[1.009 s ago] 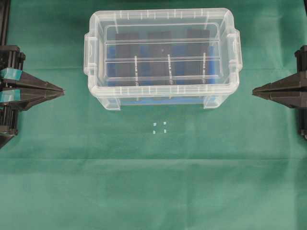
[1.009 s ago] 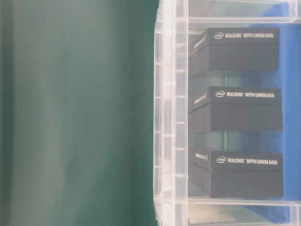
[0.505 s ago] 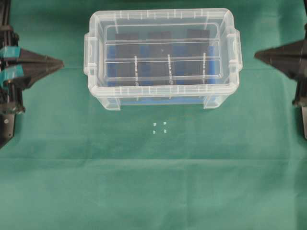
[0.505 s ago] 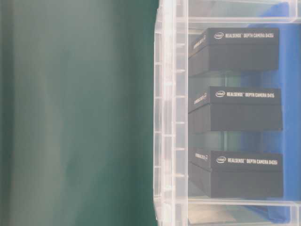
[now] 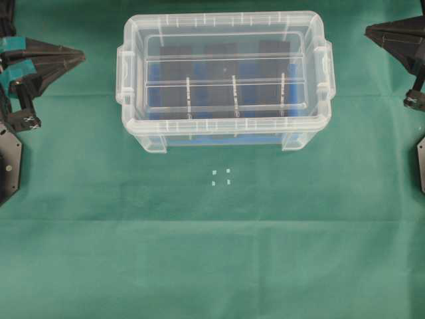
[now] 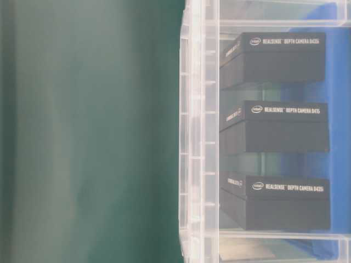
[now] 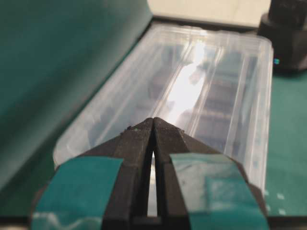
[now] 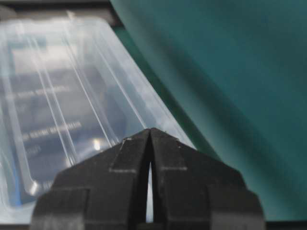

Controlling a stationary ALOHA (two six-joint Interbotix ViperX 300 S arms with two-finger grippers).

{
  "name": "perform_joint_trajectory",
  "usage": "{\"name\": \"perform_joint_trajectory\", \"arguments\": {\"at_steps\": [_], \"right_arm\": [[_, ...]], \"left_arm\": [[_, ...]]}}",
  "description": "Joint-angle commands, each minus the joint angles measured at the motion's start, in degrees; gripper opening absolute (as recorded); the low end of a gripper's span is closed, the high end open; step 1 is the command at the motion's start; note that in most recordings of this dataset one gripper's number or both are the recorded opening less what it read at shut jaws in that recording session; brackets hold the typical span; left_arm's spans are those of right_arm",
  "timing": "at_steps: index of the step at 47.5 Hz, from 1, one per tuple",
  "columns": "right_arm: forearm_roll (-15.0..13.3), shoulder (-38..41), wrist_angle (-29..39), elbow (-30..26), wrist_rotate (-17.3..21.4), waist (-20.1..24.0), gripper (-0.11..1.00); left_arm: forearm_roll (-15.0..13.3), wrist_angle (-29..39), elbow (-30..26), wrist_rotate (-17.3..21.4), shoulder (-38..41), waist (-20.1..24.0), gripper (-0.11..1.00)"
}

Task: Clamp the lid of the box with both arms, then lift and open it.
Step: 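Raise both grippers and swing them toward the box's short ends, then move left and right grippers onto the lid rims at each end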

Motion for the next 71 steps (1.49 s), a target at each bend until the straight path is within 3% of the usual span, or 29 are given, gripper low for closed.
{"name": "perform_joint_trajectory", "arguments": {"at_steps": [1, 17, 26, 40, 60, 71], "right_arm": [[0.4, 0.7, 4.7, -2.6, 0.6, -0.9, 0.00], [0.0, 5.4, 25.9, -7.3, 4.7, -2.1, 0.00], [0.0, 8.3, 33.6, -9.5, 4.9, -2.1, 0.00], [-0.8, 12.5, 41.2, -12.7, 4.9, -2.1, 0.00], [-1.1, 14.0, 41.3, -12.9, 4.8, -2.1, 0.00], [-1.1, 18.7, 40.4, -12.5, 4.8, -2.1, 0.00]], "left_arm": [[0.0, 4.4, -2.7, -0.6, 1.0, 0.3, 0.01], [0.1, 32.3, -10.3, -6.1, 3.6, 2.4, 0.01], [0.3, 42.6, -13.9, -7.4, 7.3, 3.3, 0.01], [0.5, 44.1, -15.9, -7.3, 11.5, 3.2, 0.01], [0.6, 45.0, -16.1, -7.2, 12.1, 3.3, 0.01], [0.7, 43.9, -15.3, -7.0, 16.1, 3.3, 0.01]]}}
